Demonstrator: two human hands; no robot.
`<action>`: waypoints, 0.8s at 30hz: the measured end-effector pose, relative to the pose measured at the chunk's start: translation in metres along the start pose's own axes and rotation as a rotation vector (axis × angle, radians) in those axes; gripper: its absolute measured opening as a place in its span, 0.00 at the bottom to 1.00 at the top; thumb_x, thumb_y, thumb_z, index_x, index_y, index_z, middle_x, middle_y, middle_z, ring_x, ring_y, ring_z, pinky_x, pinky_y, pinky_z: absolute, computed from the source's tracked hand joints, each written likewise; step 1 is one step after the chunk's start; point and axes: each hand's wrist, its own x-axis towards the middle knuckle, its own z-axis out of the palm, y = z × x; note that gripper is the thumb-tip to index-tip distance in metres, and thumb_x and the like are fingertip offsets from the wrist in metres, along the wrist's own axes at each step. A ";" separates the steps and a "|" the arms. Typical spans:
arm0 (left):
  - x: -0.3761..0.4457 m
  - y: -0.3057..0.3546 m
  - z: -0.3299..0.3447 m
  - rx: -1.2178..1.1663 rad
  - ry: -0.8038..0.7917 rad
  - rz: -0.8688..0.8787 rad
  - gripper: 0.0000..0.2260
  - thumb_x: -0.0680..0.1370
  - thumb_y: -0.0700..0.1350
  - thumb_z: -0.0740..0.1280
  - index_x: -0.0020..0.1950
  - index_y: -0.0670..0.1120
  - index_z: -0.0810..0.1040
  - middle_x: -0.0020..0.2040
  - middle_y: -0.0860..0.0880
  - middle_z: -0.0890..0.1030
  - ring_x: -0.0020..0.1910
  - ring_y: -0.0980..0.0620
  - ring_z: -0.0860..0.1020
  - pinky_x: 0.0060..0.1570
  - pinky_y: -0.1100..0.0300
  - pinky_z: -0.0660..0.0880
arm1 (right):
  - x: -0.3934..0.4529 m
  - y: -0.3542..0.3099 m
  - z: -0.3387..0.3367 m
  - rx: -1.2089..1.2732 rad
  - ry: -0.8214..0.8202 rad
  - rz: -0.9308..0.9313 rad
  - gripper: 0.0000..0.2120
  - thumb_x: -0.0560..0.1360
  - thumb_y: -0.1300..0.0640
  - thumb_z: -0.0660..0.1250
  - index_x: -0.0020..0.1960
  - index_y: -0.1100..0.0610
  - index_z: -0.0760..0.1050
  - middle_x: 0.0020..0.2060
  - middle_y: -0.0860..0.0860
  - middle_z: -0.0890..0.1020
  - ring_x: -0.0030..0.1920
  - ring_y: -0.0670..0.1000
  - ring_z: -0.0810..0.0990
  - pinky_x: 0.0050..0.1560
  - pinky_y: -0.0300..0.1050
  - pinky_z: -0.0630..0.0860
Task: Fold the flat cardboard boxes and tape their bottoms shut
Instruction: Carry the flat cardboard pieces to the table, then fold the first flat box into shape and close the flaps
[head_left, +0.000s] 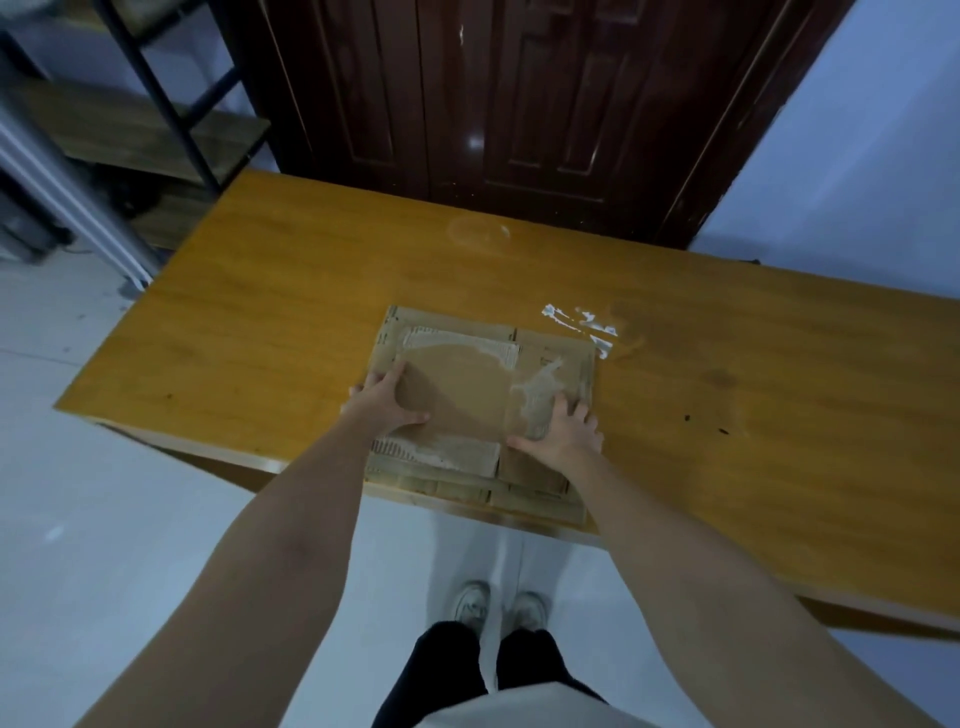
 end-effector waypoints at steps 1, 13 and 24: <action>0.000 0.002 -0.003 0.009 -0.016 -0.013 0.45 0.70 0.62 0.71 0.77 0.59 0.44 0.77 0.45 0.51 0.73 0.36 0.54 0.68 0.40 0.60 | 0.000 0.000 -0.002 -0.004 0.005 -0.006 0.52 0.66 0.31 0.68 0.77 0.53 0.46 0.76 0.59 0.50 0.74 0.62 0.52 0.70 0.58 0.58; -0.007 0.043 0.001 -0.008 0.105 -0.074 0.44 0.69 0.68 0.68 0.76 0.52 0.51 0.71 0.40 0.60 0.66 0.38 0.68 0.59 0.45 0.72 | -0.002 -0.010 -0.021 0.060 0.038 -0.055 0.51 0.66 0.31 0.68 0.76 0.52 0.48 0.75 0.60 0.53 0.74 0.61 0.56 0.66 0.57 0.64; -0.013 0.041 -0.010 -0.026 0.199 -0.040 0.46 0.67 0.67 0.70 0.76 0.52 0.52 0.69 0.40 0.61 0.67 0.39 0.65 0.59 0.46 0.70 | -0.006 -0.020 -0.035 0.138 0.049 -0.047 0.51 0.63 0.33 0.73 0.74 0.53 0.52 0.71 0.58 0.56 0.72 0.61 0.55 0.66 0.57 0.64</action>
